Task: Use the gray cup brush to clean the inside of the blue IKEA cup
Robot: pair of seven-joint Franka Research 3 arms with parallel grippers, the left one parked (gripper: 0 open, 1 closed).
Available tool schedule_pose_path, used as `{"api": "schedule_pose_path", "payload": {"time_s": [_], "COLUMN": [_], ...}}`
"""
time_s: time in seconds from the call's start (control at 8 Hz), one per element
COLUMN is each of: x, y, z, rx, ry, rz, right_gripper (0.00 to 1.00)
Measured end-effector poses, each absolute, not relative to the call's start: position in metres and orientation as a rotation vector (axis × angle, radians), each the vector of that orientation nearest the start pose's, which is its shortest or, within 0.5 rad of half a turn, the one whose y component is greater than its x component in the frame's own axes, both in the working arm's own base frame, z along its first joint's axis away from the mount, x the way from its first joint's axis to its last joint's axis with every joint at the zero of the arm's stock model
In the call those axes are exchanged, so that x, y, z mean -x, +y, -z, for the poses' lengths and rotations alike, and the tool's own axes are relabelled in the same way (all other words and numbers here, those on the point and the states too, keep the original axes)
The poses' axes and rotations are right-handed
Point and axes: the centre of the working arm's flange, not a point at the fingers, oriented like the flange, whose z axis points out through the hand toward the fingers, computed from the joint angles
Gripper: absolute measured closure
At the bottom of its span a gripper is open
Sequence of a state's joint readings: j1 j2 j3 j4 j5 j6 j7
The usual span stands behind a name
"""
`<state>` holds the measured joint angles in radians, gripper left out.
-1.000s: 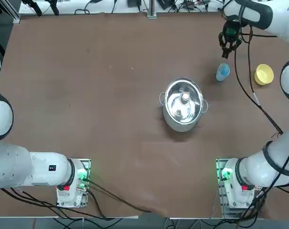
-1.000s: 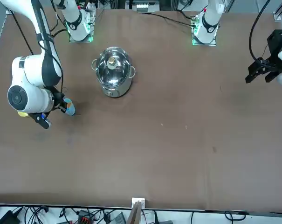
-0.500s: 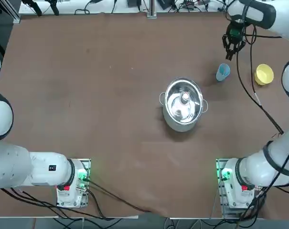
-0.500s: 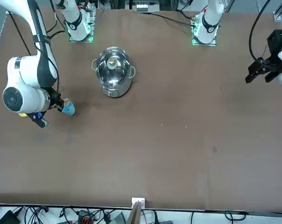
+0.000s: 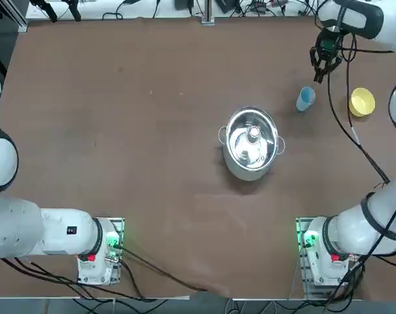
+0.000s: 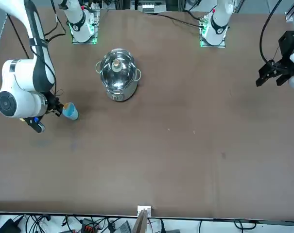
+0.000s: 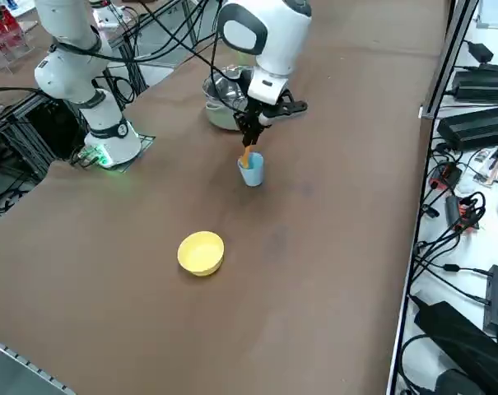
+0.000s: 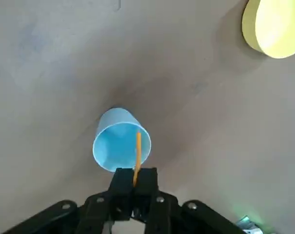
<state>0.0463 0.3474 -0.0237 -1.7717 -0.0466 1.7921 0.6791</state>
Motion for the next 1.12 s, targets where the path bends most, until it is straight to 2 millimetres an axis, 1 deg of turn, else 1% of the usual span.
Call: {"api": "schedule_pose_path", "payload": {"time_s": [0.25, 0.62, 0.88, 1.12], "x": [-0.611, -0.616, -0.62, -0.619], "y": [0.007, 0.017, 0.027, 0.028], "z": [-0.34, -0.346, -0.357, -0.377], "rx": [3.099, 3.099, 3.104, 3.115], "ry": [1.014, 0.988, 0.964, 0.951], "rz": [-0.422, -0.386, -0.358, -0.381], "right_gripper": [0.96, 0.96, 0.96, 0.96]}}
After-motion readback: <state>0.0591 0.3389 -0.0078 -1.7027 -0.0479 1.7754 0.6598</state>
